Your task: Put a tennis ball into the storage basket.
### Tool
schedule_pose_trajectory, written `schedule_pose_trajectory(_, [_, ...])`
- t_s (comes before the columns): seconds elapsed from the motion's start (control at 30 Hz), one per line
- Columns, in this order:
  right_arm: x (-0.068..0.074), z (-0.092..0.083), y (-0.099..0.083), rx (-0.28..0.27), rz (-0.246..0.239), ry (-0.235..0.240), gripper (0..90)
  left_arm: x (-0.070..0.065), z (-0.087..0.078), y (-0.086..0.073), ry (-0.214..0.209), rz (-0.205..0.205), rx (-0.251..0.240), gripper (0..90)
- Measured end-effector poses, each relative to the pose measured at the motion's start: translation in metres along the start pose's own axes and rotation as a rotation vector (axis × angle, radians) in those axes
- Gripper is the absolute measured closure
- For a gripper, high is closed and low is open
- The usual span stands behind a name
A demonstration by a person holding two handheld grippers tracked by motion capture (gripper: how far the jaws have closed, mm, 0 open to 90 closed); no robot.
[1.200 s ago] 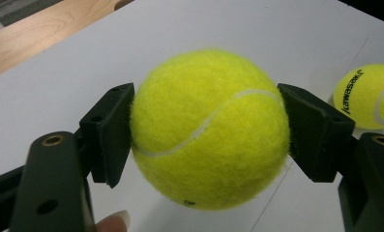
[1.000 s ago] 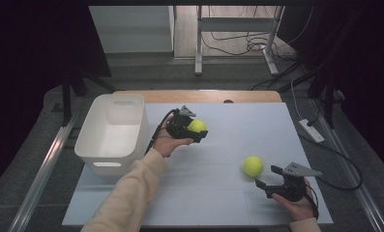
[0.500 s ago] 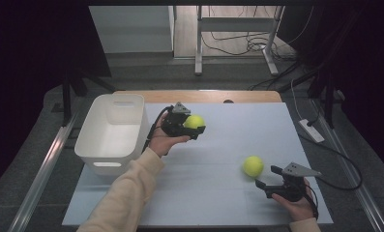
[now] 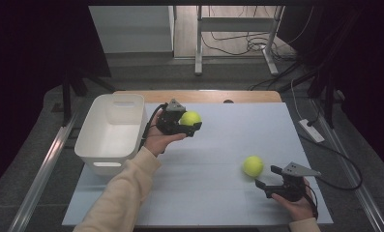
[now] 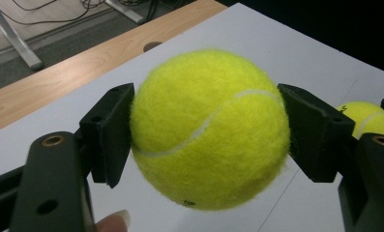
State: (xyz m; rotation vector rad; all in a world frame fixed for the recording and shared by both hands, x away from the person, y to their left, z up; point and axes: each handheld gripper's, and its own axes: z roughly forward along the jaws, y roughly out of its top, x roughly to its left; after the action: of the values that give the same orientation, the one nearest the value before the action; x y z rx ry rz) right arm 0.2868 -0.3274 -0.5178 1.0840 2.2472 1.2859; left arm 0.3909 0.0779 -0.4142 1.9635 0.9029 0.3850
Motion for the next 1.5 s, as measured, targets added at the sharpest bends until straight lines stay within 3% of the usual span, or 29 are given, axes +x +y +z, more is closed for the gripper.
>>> schedule_pose_trajectory(0.73, [-0.001, -0.001, 0.001, -0.007, 0.007, -0.009, 11.9, 0.0, -0.029, 0.012, 0.012, 0.005, -0.074, 26.5])
schedule_pose_trajectory(1.5, [0.0, -0.001, 0.001, -0.007, 0.002, -0.009, 11.9, 0.009, -0.059, 0.019, 0.063, -0.006, -0.114, 26.4])
